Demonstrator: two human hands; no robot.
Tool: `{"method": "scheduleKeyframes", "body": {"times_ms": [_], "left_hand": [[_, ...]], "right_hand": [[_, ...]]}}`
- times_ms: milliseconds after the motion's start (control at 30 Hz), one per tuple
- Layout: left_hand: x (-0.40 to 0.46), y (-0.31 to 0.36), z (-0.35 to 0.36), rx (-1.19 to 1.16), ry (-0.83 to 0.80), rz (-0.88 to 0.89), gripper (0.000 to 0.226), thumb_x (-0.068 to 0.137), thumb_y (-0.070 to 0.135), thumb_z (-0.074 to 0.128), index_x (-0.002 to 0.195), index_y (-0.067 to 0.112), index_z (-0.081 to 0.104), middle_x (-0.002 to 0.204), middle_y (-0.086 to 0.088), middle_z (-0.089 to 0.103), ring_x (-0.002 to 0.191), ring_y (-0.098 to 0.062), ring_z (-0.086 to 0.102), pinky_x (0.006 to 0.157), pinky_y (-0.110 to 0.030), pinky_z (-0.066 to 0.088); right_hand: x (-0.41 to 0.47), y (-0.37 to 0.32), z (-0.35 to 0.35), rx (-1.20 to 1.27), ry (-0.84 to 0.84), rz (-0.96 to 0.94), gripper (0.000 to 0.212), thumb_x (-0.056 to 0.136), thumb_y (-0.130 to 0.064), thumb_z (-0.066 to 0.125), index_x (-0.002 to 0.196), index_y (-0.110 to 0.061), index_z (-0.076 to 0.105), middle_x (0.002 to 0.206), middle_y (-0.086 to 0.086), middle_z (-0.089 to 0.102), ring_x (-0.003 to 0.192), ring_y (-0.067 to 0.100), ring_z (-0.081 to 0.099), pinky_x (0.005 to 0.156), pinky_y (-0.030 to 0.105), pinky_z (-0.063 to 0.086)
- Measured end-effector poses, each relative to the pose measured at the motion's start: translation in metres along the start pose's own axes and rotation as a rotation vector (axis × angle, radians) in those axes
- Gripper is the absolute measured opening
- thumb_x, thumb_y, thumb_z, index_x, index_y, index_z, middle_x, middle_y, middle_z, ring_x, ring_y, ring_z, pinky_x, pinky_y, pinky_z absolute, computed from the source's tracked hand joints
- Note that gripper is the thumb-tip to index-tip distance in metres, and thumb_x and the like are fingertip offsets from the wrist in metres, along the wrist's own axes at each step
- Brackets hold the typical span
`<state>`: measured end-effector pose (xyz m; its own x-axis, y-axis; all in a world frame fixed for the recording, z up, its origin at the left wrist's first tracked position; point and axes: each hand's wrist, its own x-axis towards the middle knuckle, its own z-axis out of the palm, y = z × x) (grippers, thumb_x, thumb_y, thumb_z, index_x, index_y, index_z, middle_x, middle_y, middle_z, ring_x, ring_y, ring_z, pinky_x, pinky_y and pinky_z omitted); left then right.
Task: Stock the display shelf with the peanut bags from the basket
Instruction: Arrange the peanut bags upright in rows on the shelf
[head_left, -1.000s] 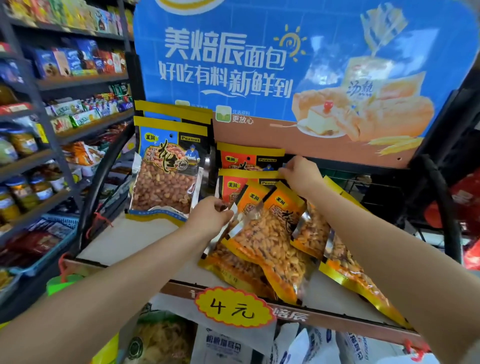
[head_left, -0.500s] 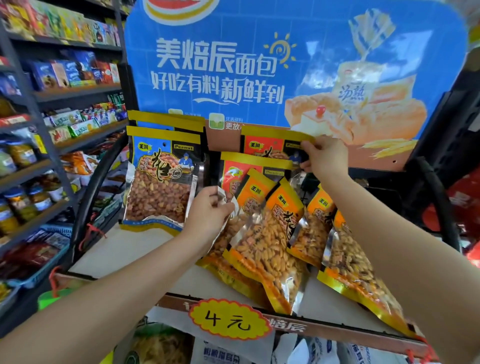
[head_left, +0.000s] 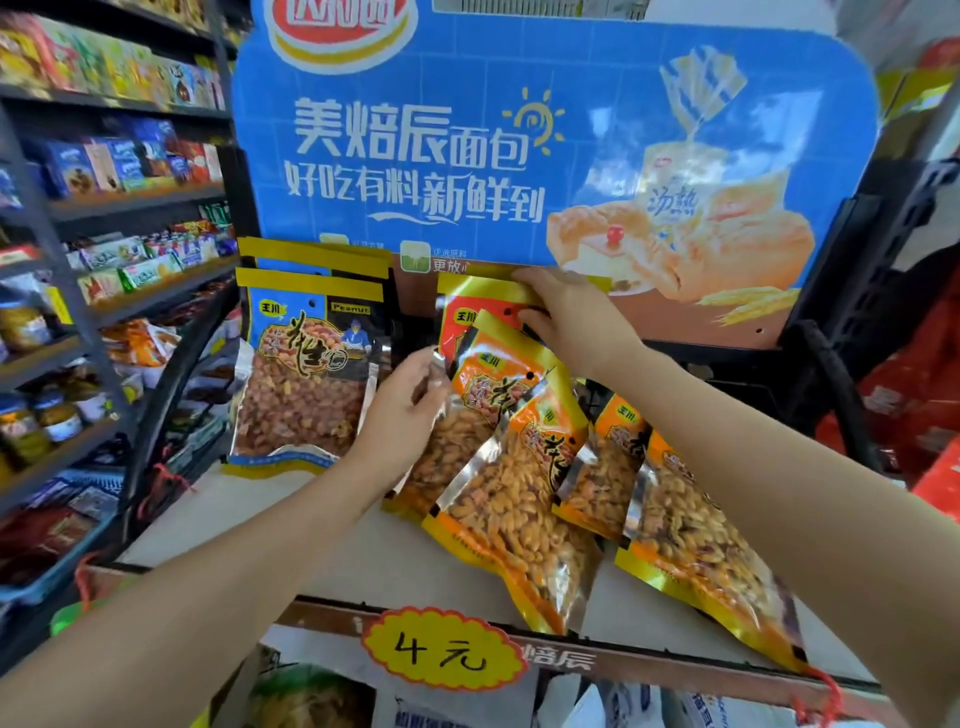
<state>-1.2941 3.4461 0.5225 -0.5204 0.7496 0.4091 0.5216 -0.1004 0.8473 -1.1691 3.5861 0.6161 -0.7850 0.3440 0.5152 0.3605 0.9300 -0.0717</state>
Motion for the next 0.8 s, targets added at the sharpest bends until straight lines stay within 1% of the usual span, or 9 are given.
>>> {"method": "scheduleKeyframes", "body": {"times_ms": [67,100,200,367,467,533,600,733,800], "left_hand": [[-0.005,-0.001,0.002,0.029,0.007,-0.008,0.022,0.097,0.01,0.043,0.114,0.02,0.053,0.107,-0.01,0.06,0.106,-0.024,0.055,0.092,-0.037,0.041],[-0.008,0.001,0.003,0.078,0.011,-0.023,0.033,0.098,0.012,0.042,0.131,0.017,0.045,0.124,-0.006,0.057,0.119,-0.02,0.05,0.1,-0.034,0.038],[-0.013,0.0,0.006,0.226,-0.005,-0.083,0.049,0.097,0.015,0.046,0.143,0.015,0.029,0.138,-0.004,0.048,0.126,-0.02,0.046,0.102,-0.03,0.036],[-0.018,-0.004,0.007,0.512,-0.095,-0.227,0.036,0.093,0.023,0.053,0.124,0.007,0.045,0.122,-0.014,0.058,0.111,-0.027,0.054,0.088,-0.034,0.044],[-0.016,0.006,0.001,0.594,-0.168,-0.23,0.037,0.092,0.022,0.056,0.122,0.004,0.044,0.114,-0.014,0.06,0.1,-0.028,0.058,0.076,-0.031,0.045],[-0.013,0.011,-0.002,0.543,-0.204,-0.264,0.025,0.093,0.018,0.055,0.115,0.009,0.047,0.094,-0.009,0.054,0.076,-0.022,0.055,0.058,-0.024,0.04],[-0.012,0.01,-0.002,0.405,-0.169,-0.324,0.005,0.094,0.013,0.052,0.096,0.012,0.049,0.08,-0.004,0.047,0.062,-0.016,0.044,0.052,-0.022,0.032],[-0.015,-0.001,0.002,0.094,0.025,-0.463,0.024,0.095,0.003,0.042,0.077,0.015,0.052,0.072,-0.003,0.051,0.063,-0.017,0.044,0.053,-0.024,0.034],[-0.015,-0.004,0.004,0.044,0.126,-0.441,0.024,0.094,0.001,0.042,0.08,0.018,0.052,0.085,-0.006,0.056,0.071,-0.017,0.048,0.055,-0.022,0.035]], "right_hand": [[0.005,0.0,0.0,-0.05,-0.022,0.015,0.035,0.093,-0.018,0.051,0.126,-0.006,0.049,0.12,0.021,0.058,0.109,0.038,0.054,0.087,0.046,0.045],[0.007,0.001,-0.001,-0.104,-0.026,0.018,0.031,0.093,-0.018,0.05,0.121,-0.006,0.051,0.115,0.02,0.06,0.106,0.038,0.055,0.084,0.045,0.045],[0.012,0.002,-0.005,-0.384,-0.044,0.043,0.021,0.093,-0.013,0.049,0.111,-0.005,0.054,0.112,0.019,0.061,0.109,0.036,0.052,0.087,0.043,0.042],[0.01,0.0,0.004,-0.512,0.067,0.062,0.02,0.088,-0.004,0.049,0.105,0.002,0.058,0.134,0.026,0.041,0.126,0.042,0.034,0.108,0.052,0.025],[0.011,-0.004,0.009,-0.479,0.074,0.082,0.022,0.088,-0.002,0.047,0.109,0.0,0.053,0.136,0.026,0.036,0.124,0.043,0.034,0.104,0.052,0.031],[0.013,-0.005,0.01,-0.467,0.059,0.095,0.027,0.089,-0.001,0.044,0.115,-0.001,0.048,0.133,0.026,0.039,0.118,0.042,0.039,0.096,0.05,0.036],[0.015,-0.002,0.015,-0.416,0.05,0.089,0.033,0.089,-0.002,0.045,0.122,-0.005,0.041,0.123,0.025,0.049,0.11,0.04,0.047,0.088,0.048,0.041],[0.016,0.001,0.023,-0.262,0.08,0.058,0.035,0.091,-0.01,0.05,0.125,-0.012,0.038,0.097,0.017,0.067,0.091,0.037,0.057,0.073,0.039,0.044],[0.018,0.0,0.018,-0.222,0.092,0.065,0.03,0.094,-0.015,0.046,0.123,-0.012,0.04,0.093,0.017,0.067,0.085,0.038,0.058,0.073,0.037,0.038]]}}
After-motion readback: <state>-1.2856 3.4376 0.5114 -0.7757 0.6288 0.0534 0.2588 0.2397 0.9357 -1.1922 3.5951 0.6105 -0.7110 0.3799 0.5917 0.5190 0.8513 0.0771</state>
